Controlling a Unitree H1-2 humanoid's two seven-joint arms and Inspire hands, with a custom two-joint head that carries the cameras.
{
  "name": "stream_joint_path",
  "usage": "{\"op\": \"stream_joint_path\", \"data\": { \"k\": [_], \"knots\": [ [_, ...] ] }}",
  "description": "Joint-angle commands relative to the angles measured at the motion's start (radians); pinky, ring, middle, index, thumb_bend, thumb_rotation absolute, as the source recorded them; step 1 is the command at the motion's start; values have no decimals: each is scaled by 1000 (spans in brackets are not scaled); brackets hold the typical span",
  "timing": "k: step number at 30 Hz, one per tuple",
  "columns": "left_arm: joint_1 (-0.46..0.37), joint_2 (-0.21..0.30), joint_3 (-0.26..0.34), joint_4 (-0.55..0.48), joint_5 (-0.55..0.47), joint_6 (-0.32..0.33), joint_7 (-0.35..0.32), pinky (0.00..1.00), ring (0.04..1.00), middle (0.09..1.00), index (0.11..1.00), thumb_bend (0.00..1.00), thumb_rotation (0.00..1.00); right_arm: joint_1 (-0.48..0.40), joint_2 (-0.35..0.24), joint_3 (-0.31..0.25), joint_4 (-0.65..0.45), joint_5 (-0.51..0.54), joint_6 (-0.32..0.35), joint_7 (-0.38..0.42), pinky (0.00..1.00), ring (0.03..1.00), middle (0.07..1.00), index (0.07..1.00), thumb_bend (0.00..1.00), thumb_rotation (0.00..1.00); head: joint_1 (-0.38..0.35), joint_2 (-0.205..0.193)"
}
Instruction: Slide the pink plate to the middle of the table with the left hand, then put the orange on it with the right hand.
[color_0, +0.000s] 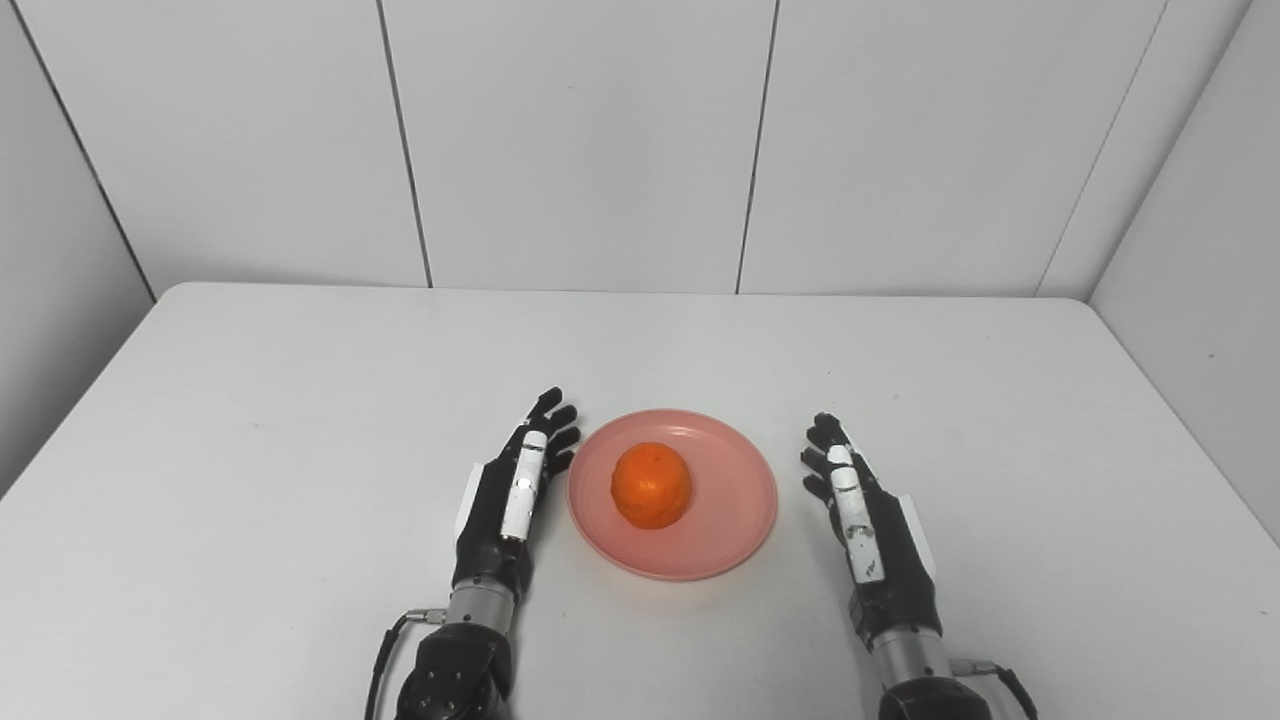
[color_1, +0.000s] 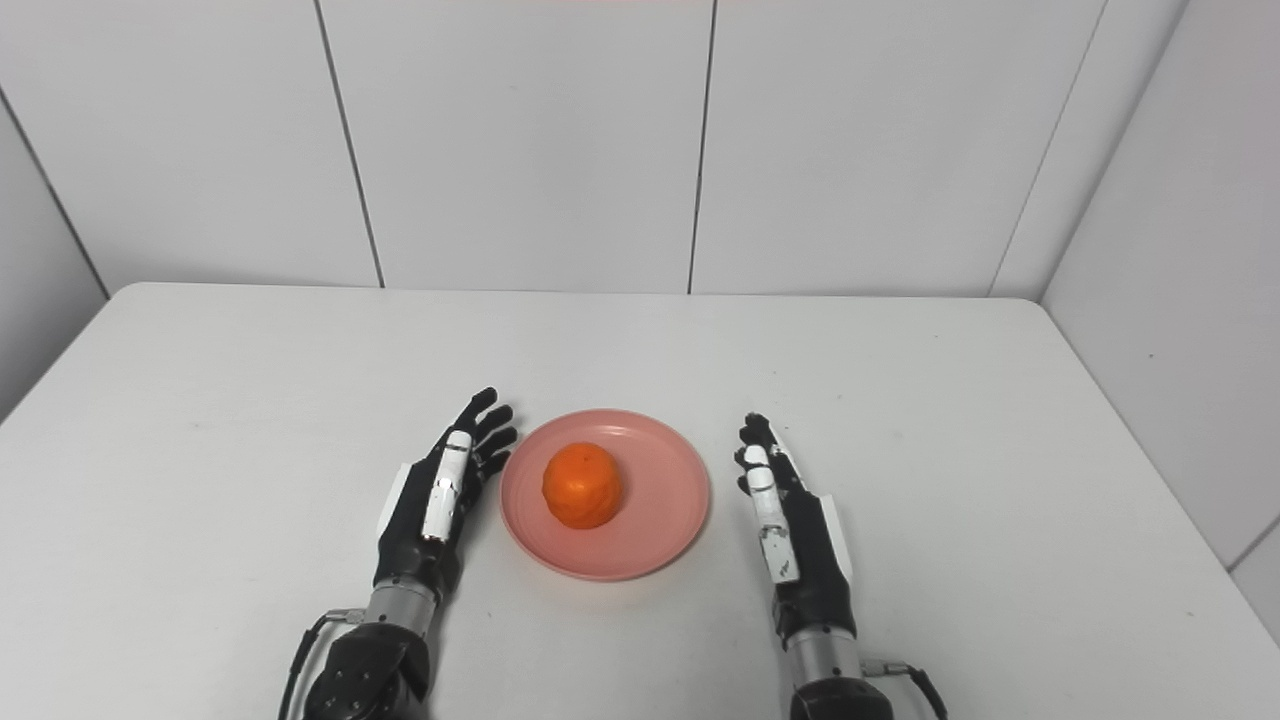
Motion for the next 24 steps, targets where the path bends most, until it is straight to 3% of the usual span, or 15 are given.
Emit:
{"op": "stream_joint_path", "data": {
  "k": [1, 24],
  "knots": [
    [-27, 4, -1, 13, 14, -8, 7, 864, 866, 880, 870, 359, 1000, -31, 5, 2, -15, 4, -66, -2, 910, 907, 921, 913, 270, 1000, 0, 0],
    [-28, 3, 0, 14, 14, -8, 8, 855, 864, 877, 870, 353, 1000, -31, 4, 2, -9, 3, -73, -3, 910, 908, 922, 918, 268, 1000, 3, 2]
  ]
}}
